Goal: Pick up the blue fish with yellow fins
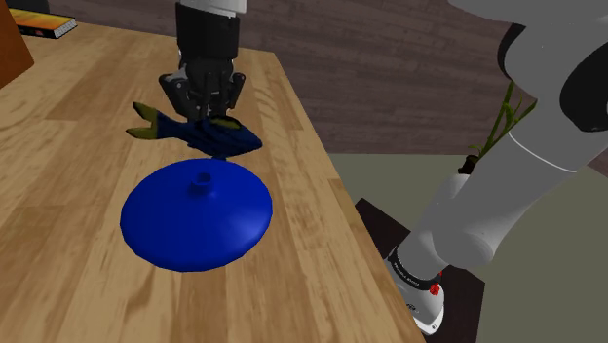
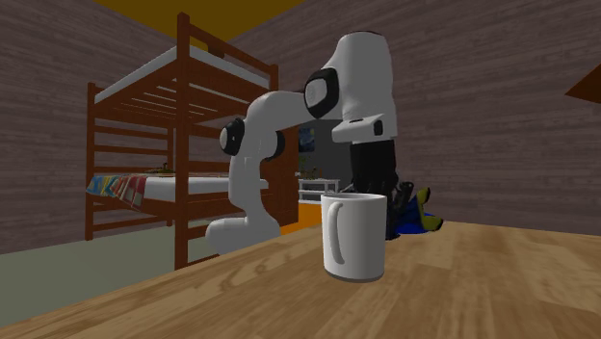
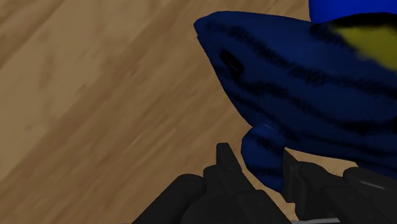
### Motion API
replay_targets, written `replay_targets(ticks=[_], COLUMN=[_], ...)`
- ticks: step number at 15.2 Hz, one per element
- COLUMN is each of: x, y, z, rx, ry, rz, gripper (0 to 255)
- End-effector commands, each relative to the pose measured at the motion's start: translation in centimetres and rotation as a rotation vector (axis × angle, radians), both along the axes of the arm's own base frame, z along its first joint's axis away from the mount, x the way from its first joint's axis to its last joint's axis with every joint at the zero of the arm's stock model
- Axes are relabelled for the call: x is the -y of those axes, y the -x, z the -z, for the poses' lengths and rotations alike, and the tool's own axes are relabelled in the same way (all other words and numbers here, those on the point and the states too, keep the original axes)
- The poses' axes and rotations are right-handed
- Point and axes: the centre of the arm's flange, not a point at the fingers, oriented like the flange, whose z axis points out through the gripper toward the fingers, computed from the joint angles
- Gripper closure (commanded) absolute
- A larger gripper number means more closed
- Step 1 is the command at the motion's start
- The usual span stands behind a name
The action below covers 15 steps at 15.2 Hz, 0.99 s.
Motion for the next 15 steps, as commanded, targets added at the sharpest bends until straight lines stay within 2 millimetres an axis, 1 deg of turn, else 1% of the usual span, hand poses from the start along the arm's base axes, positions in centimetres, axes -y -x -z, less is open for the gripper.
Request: replay_targets(ticks=[1,13,15], x=[0.1,0.1,0.1], y=[0.1,0.1,0.1], z=[-1.0,-7.3,-7.4], rx=[0.000,0.000,0.000], ry=[0.000,0.000,0.000], rz=[0.000,0.000,0.000], gripper=[255,255,255])
